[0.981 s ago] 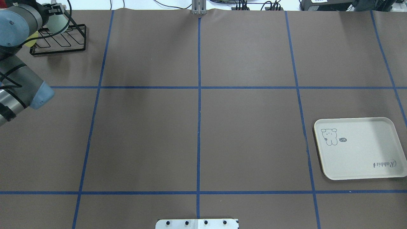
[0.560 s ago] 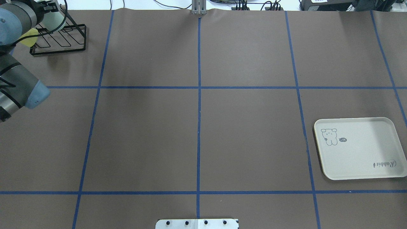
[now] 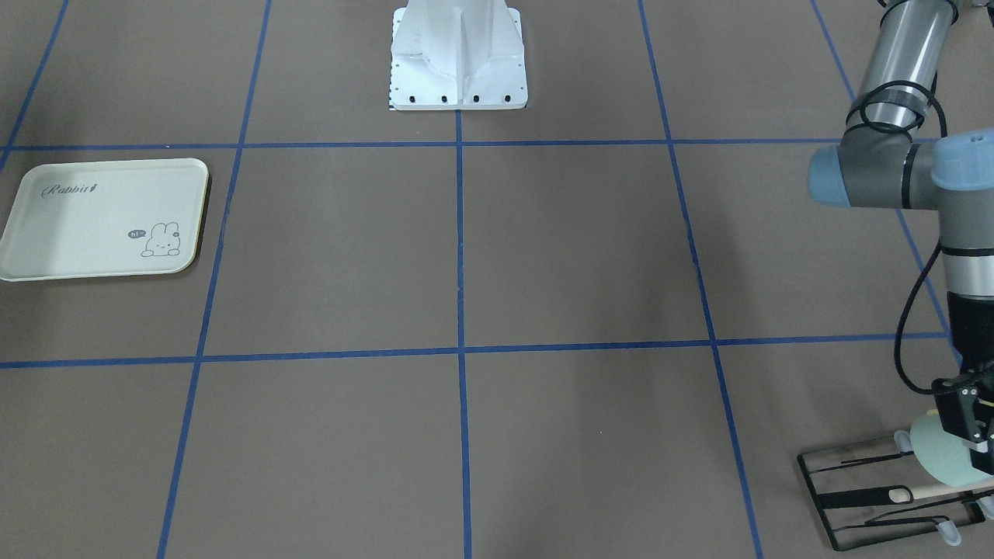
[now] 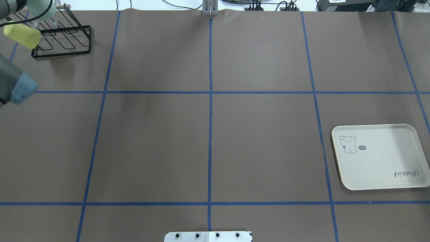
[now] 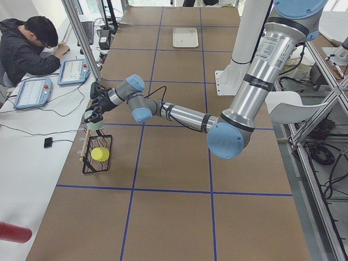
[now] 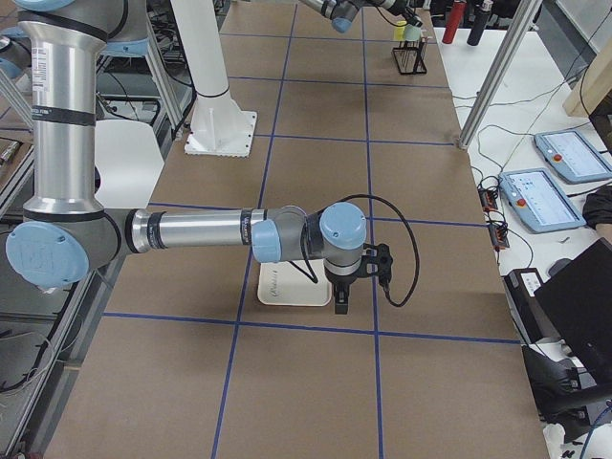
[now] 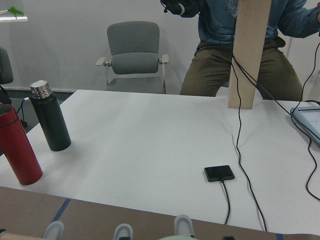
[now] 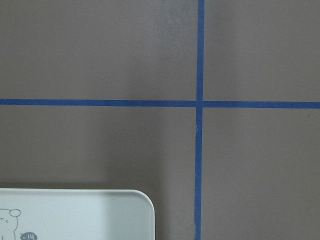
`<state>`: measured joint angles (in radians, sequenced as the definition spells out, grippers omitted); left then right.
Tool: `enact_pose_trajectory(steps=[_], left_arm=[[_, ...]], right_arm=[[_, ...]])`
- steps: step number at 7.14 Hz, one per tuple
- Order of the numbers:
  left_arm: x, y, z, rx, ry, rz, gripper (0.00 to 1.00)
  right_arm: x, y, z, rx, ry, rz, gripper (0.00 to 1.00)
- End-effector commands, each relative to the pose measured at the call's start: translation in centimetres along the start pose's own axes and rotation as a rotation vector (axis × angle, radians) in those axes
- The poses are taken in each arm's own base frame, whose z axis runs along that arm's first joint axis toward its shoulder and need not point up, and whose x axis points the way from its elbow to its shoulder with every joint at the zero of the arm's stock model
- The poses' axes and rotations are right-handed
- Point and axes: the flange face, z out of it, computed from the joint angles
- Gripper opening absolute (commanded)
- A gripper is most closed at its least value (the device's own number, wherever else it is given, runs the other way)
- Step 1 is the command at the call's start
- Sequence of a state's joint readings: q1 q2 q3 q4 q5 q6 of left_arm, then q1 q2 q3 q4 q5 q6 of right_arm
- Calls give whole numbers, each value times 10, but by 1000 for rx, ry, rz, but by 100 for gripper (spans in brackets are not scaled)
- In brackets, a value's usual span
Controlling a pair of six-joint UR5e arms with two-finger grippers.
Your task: Left arm grabs green cup and hands to right arm on tray
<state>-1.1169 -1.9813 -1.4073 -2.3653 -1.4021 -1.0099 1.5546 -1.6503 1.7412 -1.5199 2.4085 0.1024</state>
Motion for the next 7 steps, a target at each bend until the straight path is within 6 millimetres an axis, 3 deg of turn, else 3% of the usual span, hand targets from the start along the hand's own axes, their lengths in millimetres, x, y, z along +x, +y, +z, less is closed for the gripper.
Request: enact_pose_trajectory(steps=[1, 3, 5, 6, 7], left_arm=[[18, -34, -37, -8, -1, -14, 29], [30, -41, -49, -4, 13, -63, 28], [45, -39, -61, -48, 71, -255, 26], [49, -38, -64, -72, 90, -394, 25], [75, -15, -72, -127, 126, -509, 25]], right_arm=[[-20, -8, -17, 40, 0, -2, 99], [-22, -10, -14, 36, -3, -7, 99], [-35, -23, -12, 67, -10, -40, 99], [-49, -38, -22, 99, -19, -5, 99], [-71, -53, -31, 148, -38, -12, 99]])
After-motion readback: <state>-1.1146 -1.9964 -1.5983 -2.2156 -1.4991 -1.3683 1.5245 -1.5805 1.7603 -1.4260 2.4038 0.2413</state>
